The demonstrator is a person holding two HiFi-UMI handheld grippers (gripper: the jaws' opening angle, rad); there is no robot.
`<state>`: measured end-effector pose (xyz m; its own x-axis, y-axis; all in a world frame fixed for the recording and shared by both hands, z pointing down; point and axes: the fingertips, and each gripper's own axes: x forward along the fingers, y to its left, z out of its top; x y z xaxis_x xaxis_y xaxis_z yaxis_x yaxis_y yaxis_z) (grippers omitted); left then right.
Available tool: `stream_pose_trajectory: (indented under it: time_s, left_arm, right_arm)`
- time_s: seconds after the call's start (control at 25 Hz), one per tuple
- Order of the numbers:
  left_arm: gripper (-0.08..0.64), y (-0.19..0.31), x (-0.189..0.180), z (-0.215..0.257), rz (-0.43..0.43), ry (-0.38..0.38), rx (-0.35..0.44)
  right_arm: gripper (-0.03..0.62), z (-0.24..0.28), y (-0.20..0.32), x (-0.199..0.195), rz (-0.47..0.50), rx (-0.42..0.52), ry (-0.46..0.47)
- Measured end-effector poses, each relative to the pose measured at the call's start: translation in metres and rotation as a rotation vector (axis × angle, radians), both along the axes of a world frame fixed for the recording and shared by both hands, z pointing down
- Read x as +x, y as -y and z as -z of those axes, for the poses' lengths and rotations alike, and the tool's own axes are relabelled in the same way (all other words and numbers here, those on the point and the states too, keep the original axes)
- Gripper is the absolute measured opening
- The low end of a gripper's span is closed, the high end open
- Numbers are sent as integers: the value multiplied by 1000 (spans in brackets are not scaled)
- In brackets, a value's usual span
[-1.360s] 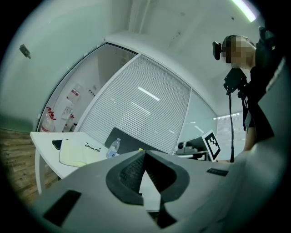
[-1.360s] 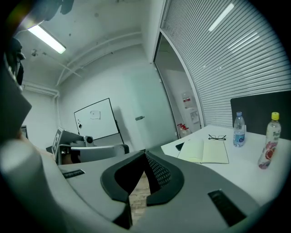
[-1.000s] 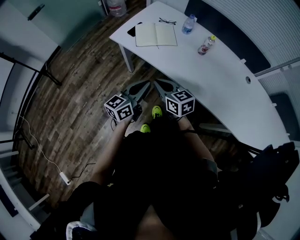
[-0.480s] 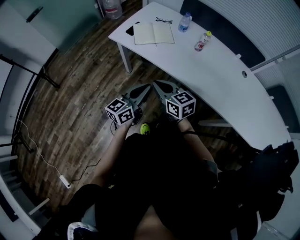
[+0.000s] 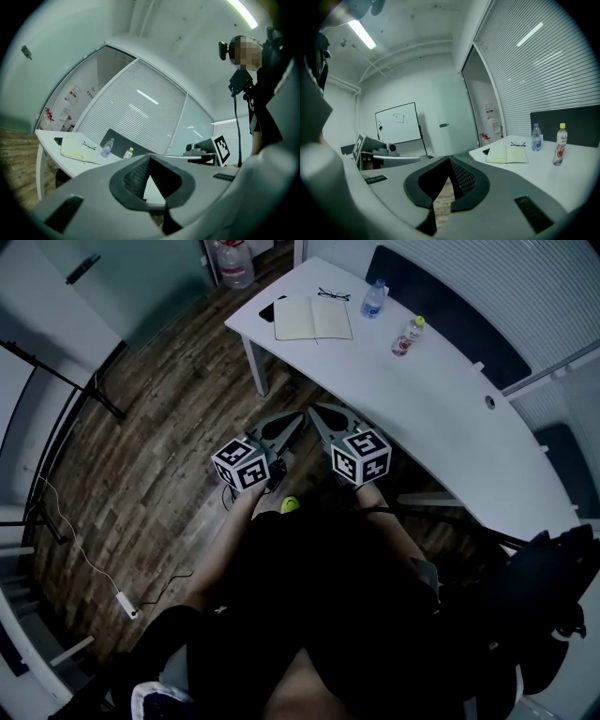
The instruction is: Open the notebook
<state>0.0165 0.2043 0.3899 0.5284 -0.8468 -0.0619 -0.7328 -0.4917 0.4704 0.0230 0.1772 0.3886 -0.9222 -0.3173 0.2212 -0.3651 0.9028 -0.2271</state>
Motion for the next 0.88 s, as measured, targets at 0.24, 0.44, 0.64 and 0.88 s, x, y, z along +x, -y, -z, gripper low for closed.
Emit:
stream_pose_trajectory:
  time_s: [0.24, 0.44, 0.64, 0.88]
  left_arm:
    - [14, 5, 7, 4, -8, 4, 2]
    - [14, 8, 12, 6, -9, 15, 4]
    - [14, 11, 15, 2, -15, 23, -4]
    - [14, 12, 12, 0, -11, 17, -5]
  right_arm:
    - [20, 3, 5, 6, -8, 1, 10]
    - [20, 4, 6, 7, -5, 1, 19]
    - [20, 1, 7, 9, -8, -6, 20]
    - [20, -3, 9, 6, -10, -13, 13]
